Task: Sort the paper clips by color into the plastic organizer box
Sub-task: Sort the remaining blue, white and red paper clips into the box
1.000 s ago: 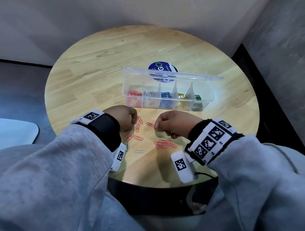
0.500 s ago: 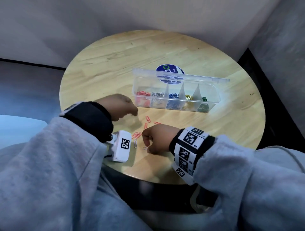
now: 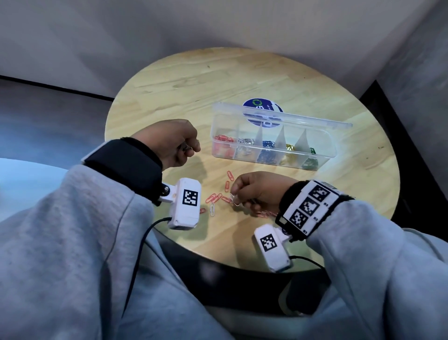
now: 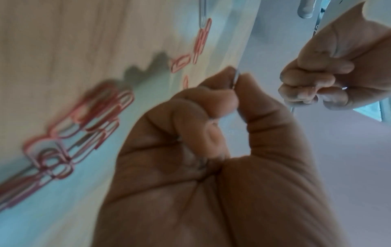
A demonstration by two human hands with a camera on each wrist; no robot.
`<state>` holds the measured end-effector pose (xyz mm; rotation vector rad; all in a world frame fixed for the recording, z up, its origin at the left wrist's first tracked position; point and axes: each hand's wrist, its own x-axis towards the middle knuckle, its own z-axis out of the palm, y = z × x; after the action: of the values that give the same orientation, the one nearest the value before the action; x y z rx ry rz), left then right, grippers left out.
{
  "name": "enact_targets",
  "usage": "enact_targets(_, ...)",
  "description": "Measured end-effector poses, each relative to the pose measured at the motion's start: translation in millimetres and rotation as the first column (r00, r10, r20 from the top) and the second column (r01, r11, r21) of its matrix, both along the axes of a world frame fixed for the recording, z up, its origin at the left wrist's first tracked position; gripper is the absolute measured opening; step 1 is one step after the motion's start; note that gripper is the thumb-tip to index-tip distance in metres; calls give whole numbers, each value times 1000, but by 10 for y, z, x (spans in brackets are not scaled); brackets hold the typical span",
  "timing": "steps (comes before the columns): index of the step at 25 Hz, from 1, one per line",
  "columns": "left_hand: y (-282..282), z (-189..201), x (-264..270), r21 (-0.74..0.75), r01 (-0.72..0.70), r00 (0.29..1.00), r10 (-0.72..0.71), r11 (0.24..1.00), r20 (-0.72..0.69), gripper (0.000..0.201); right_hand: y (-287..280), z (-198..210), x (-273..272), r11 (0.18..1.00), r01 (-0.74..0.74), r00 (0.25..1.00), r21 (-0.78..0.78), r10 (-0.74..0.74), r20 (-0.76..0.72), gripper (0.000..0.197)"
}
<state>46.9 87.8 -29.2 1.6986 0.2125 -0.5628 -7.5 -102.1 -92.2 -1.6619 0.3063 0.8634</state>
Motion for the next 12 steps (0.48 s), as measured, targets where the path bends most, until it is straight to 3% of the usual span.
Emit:
enact_targets(5, -32, 1, 24, -57, 4, 999, -6, 998, -38, 21, 51, -17, 58, 989, 91, 987, 115, -74, -142, 26)
enact_targets(7, -48, -10, 27, -43, 2, 998, -4, 999, -64, 17, 111, 5, 77, 999, 17, 996, 39, -13, -88, 19)
enact_targets(8, -57, -18, 28, -29, 0, 997, -2, 1000, -74, 17, 150, 31, 77, 990, -98, 995, -97, 101, 20, 14)
enact_targets(10, -76, -36, 29, 8, -1, 996, 1, 1000, -88, 17, 248, 115, 61, 830, -323, 876, -456, 444, 189, 5)
enact_targets(12, -93, -56, 32, 39, 9, 996, -5, 999, -92, 18, 362, 150, 52, 627, -420, 700, -656, 684, 206, 16)
